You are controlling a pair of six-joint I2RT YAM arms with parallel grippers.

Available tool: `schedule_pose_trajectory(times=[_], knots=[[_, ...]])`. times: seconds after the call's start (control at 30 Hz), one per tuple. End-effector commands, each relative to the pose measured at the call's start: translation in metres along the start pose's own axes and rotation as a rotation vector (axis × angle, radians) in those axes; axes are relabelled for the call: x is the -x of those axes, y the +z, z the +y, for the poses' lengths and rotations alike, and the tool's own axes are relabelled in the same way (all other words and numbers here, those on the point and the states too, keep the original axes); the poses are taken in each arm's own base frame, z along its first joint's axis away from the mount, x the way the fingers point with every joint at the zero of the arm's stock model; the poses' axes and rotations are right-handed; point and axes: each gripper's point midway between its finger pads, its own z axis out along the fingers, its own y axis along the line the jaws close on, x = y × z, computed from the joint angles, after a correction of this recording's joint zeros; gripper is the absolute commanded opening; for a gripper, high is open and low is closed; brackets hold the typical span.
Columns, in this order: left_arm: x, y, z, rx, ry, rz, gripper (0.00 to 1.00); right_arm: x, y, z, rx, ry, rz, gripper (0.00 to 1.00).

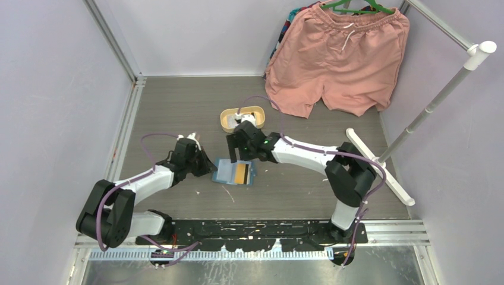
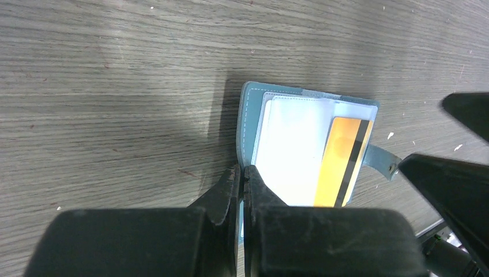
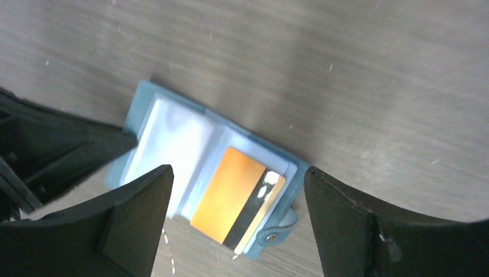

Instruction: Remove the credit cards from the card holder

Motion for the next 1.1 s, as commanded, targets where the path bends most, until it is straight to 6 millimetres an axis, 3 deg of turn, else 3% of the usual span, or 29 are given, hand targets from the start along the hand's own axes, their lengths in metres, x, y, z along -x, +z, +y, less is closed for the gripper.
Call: schedule_pose_trajectory(times=[0.0, 0.17, 0.3, 0.43, 0.5, 0.63, 0.8, 1.07], knots=[[0.008, -0.001, 0.001, 0.003, 0.007, -0.042, 0.00, 0.001, -0.027, 0.056, 0.449, 0.186, 0.057, 0.89], [0.008, 0.001, 0.001, 0.004, 0.006, -0.041, 0.00, -0.011, -0.041, 0.074, 0.559, 0.135, 0.155, 0.91], [0.008, 0.002, 0.001, 0.004, 0.006, -0.039, 0.00, -0.019, -0.035, 0.052, 0.420, 0.062, 0.149, 0.88], [0.006, 0.002, 0.003, 0.007, 0.003, -0.035, 0.00, -0.038, -0.030, 0.026, 0.246, -0.174, 0.169, 0.92], [0.006, 0.003, 0.003, 0.006, 0.004, -0.031, 0.00, -0.043, -0.024, 0.011, 0.175, -0.209, 0.176, 0.99], [0.007, 0.003, 0.002, 0.005, 0.006, -0.032, 0.00, -0.041, -0.019, 0.003, 0.111, -0.212, 0.193, 1.00], [0.006, 0.003, 0.003, 0.007, 0.004, -0.030, 0.00, -0.018, -0.023, 0.021, 0.117, -0.080, 0.145, 1.00], [0.005, 0.002, 0.004, 0.013, 0.003, -0.031, 0.00, 0.003, -0.049, 0.095, 0.474, 0.126, 0.141, 0.98]])
